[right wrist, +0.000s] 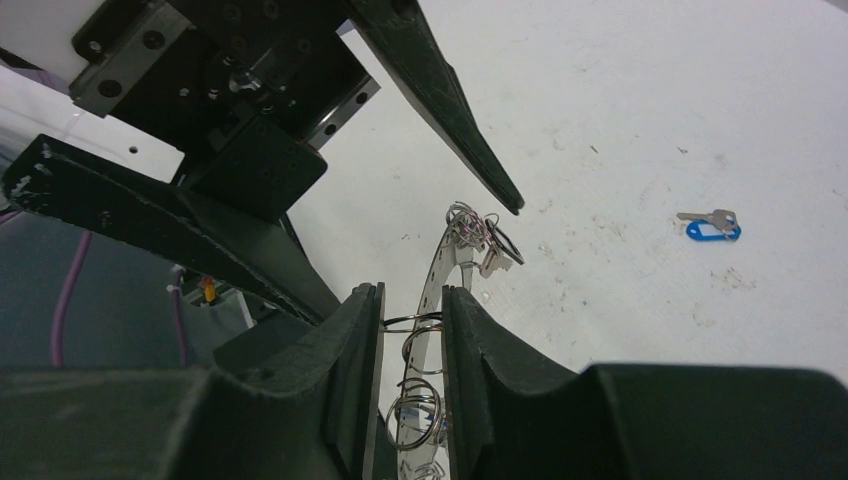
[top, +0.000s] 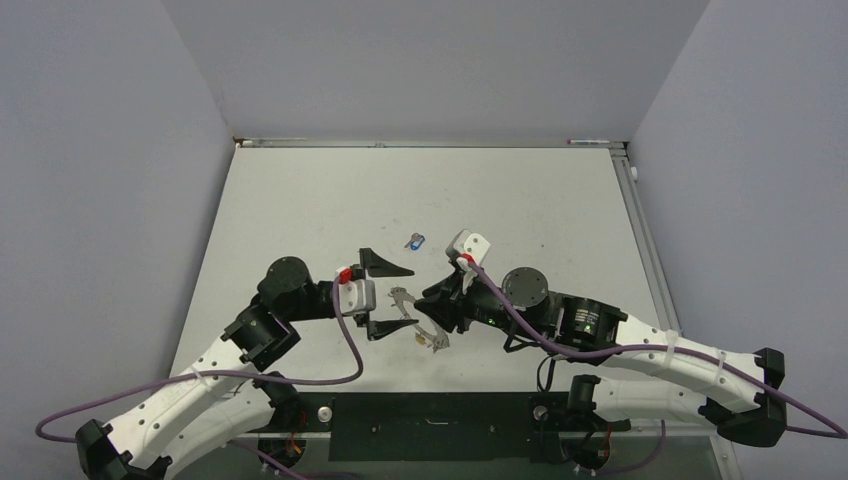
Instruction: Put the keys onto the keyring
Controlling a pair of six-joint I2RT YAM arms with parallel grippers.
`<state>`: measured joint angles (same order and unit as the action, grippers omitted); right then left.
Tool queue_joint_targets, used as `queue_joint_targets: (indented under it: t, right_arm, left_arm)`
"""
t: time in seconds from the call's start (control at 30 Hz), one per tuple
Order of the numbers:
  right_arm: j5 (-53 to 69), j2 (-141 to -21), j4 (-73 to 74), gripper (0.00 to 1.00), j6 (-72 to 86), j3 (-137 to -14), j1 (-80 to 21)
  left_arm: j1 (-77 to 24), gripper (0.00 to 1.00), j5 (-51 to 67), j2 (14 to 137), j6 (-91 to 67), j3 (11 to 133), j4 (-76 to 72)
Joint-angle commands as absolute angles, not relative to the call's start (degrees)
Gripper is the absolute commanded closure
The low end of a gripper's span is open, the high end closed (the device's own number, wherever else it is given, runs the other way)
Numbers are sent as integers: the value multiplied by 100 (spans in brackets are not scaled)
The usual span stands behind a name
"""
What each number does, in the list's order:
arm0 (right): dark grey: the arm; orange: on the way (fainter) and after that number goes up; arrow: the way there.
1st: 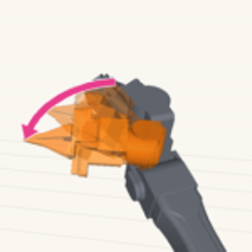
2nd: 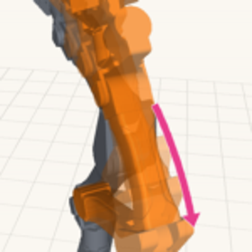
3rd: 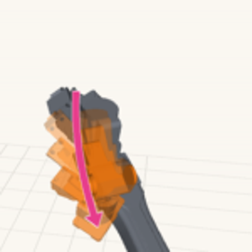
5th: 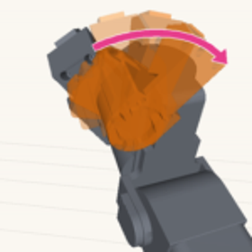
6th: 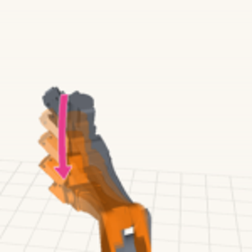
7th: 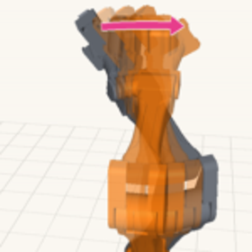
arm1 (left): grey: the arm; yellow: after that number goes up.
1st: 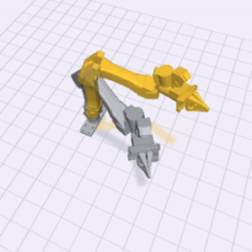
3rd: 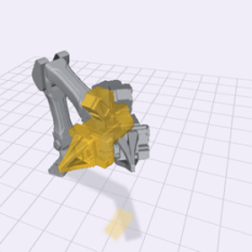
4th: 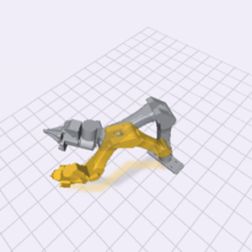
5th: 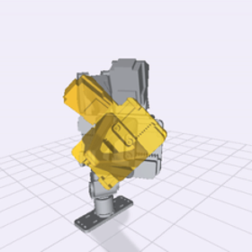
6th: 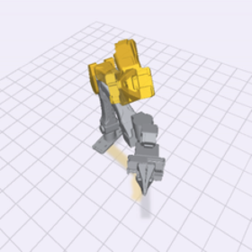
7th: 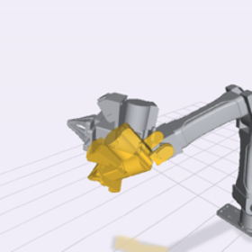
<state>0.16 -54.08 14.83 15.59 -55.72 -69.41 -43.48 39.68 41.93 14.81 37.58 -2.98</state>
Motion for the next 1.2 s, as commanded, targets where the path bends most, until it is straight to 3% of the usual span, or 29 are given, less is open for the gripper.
queue_joint_targets:
  t: [0.0, 0.13, 0.47, 0.73, 0.83, 0.93, 1.17]
  right_arm:
    - [367, -5406, 946, 95, 1481, -5972, -6917]
    - [450, -5414, 944, 95, 1452, -6019, -6917]
    - [619, -5508, 871, 95, 1388, -6082, -6917]
    - [704, -5575, 791, 95, 1358, -6101, -6918]
    - [692, -5596, 791, 95, 1347, -6098, -6916]
    - [645, -5586, 828, 95, 1345, -6089, -6910]
    - [227, -5320, 905, 51, 1381, -6125, -6917]
  left_arm:
    - [-4377, 28, 4410, 4449, 1805, 4230, -176]
    - [-4379, 42, 4576, 4627, 1811, 4335, -100]
    - [-4367, 52, 5132, 4678, 1499, 4260, -402]
    - [-4360, 80, 5358, 4719, 1344, 4228, -550]
    - [-4335, 97, 5435, 4720, 1271, 4194, -630]
    - [-4284, 100, 5454, 4687, 1116, 4135, -778]
    - [-4082, 100, 5396, 4576, 571, 3917, -1442]
